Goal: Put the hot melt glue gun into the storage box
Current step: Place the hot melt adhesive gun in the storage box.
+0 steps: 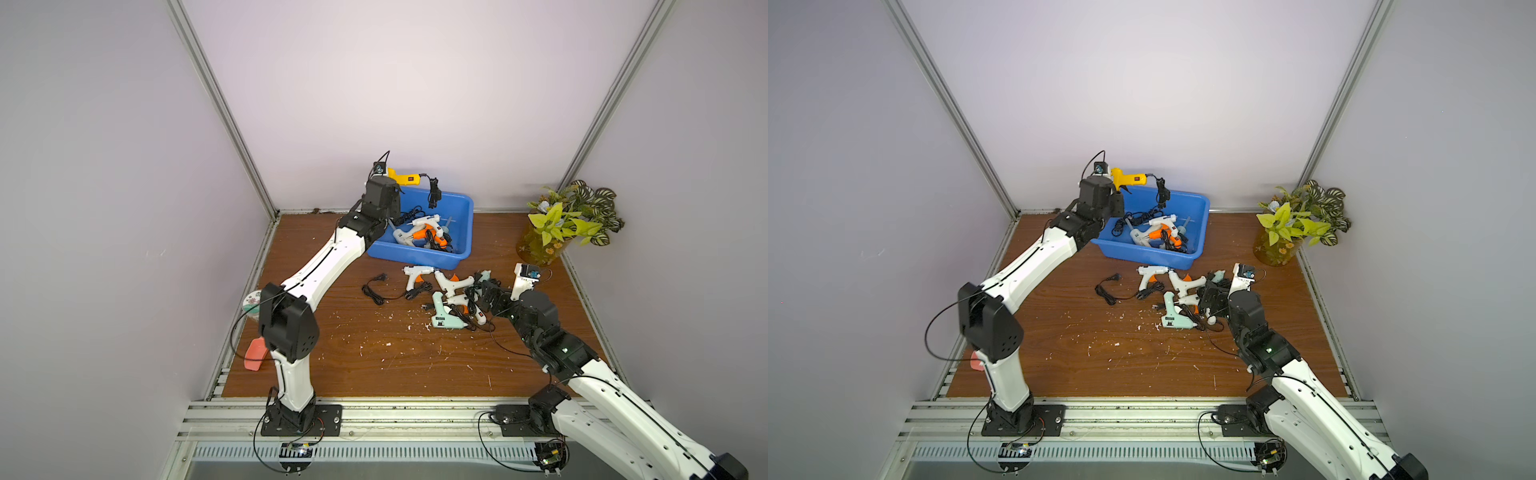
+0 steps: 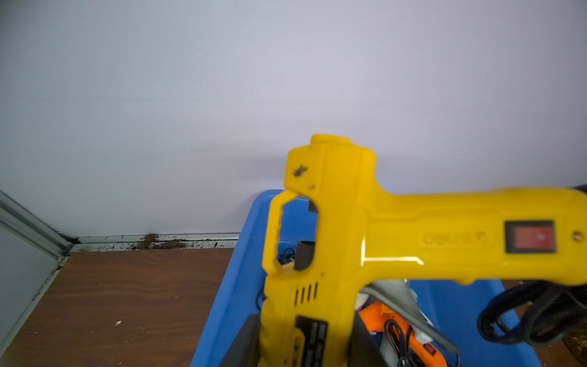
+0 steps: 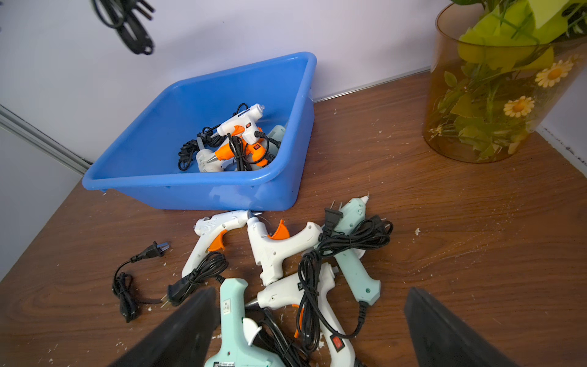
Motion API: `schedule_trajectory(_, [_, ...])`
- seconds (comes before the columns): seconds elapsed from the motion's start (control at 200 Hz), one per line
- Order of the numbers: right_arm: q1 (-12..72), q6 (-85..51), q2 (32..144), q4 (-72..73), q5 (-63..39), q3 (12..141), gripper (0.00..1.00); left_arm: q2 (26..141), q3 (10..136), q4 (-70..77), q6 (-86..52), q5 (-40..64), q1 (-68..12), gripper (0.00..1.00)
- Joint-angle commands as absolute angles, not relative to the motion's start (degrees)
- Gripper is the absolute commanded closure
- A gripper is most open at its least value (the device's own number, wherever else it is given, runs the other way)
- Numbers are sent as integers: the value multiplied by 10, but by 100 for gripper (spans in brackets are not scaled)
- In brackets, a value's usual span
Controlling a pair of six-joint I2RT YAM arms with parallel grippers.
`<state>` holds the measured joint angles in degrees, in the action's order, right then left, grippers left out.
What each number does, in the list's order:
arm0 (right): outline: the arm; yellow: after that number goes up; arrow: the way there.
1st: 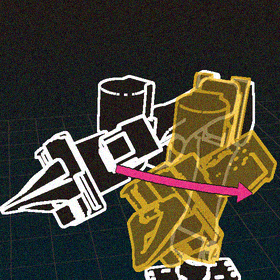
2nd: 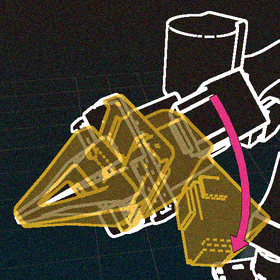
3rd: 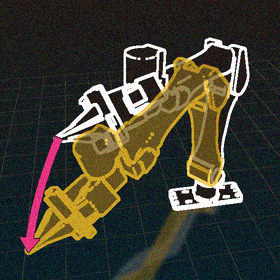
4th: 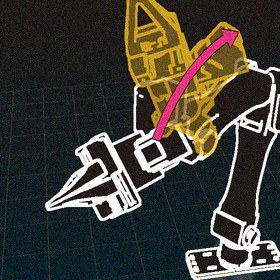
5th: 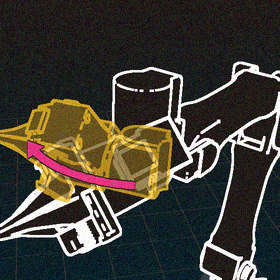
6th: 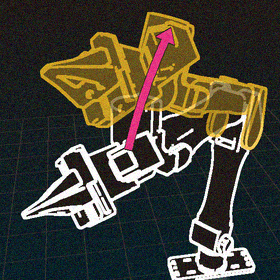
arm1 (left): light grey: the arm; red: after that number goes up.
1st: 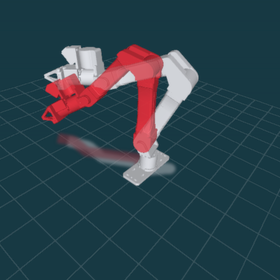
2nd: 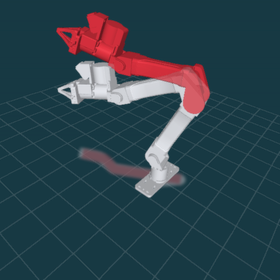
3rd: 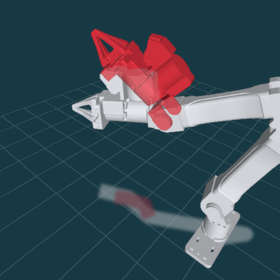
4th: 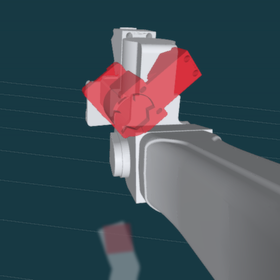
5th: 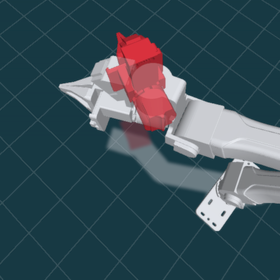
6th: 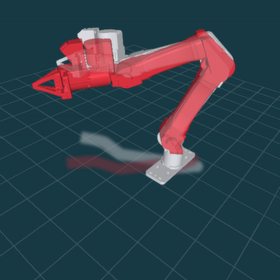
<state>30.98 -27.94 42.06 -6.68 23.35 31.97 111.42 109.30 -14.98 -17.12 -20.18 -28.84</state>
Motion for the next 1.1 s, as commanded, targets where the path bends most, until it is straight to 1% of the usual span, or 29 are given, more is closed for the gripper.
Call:
schedule_trajectory(0.0, [308,-289,417,-52,238,318,1,1180,1193,-202,-196,-187,-284,100])
schedule_trajectory(0.135, [308,-292,416,-54,238,318,1,1246,1265,-205,-189,-132,-284,100])
schedule_trajectory(0.245, [307,-294,415,-53,237,318,0,1273,1266,-181,-178,-102,-284,100])
schedule_trajectory(0.43, [308,-299,420,-49,229,320,0,1315,1269,-149,-147,-82,-284,100])
schedule_trajectory(0.681, [308,-306,429,-47,220,323,1,1382,1315,-157,-108,-48,-288,100])
schedule_trajectory(0.806, [308,-306,435,-46,217,324,0,1431,1372,-182,-64,-63,-304,100])
schedule_trajectory(0.891, [307,-306,438,-46,215,323,1,1458,1402,-199,-45,-101,-315,100])
schedule_trajectory(1.096, [307,-306,443,-41,217,320,0,1484,1404,-213,-4,-154,-323,99])
